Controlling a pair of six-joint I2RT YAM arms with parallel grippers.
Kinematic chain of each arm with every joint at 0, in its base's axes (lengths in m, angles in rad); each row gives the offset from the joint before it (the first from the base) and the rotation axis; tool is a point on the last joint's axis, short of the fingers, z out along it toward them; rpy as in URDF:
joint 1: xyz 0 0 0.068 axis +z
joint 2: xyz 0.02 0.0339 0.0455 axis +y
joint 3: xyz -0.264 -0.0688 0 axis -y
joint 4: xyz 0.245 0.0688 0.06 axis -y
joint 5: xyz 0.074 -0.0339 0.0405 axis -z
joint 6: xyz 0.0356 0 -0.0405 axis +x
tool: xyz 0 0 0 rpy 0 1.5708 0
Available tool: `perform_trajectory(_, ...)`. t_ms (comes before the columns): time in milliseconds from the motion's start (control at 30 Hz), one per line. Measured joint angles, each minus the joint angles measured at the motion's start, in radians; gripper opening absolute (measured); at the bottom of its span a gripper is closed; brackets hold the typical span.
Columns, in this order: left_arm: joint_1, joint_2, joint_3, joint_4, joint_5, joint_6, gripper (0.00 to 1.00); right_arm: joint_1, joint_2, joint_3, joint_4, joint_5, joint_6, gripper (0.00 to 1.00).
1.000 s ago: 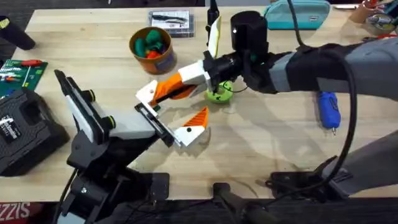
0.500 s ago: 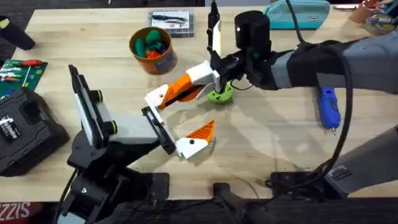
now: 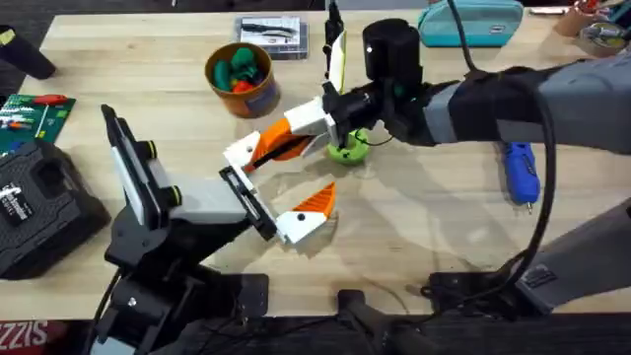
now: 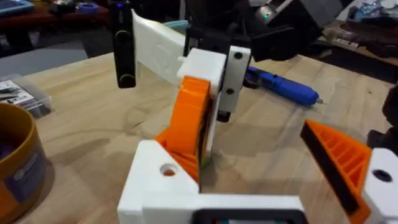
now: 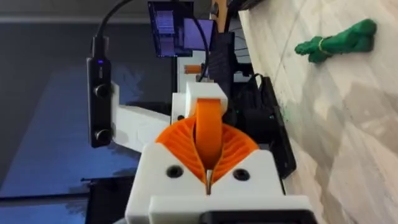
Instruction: Pick up the gripper from the table and insert it into the empty holder that is missing its gripper. Then pick up a screw, insert it into the mounting hole, and use the screwdriver to tighten it. Finally, clean up the table by picking up the vegetable and placing it into the bucket.
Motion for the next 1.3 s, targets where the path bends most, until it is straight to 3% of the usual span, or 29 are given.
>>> perform_trajectory(833,0.001,0.0,0.0,0.0,-0.011,-0.009,0.987,0.003,0.0,0.002,-0.001,0.016,0.0,0.011)
perform_trajectory(933,0.001,0.0,0.0,0.0,-0.012,-0.008,0.987,0.004,0.0,0.002,-0.003,0.014,0.001,0.082)
perform_trajectory(1300,0.001,0.0,0.0,0.001,-0.01,-0.005,0.986,0.021,0.0,0.002,-0.003,0.023,0.0,0.17)
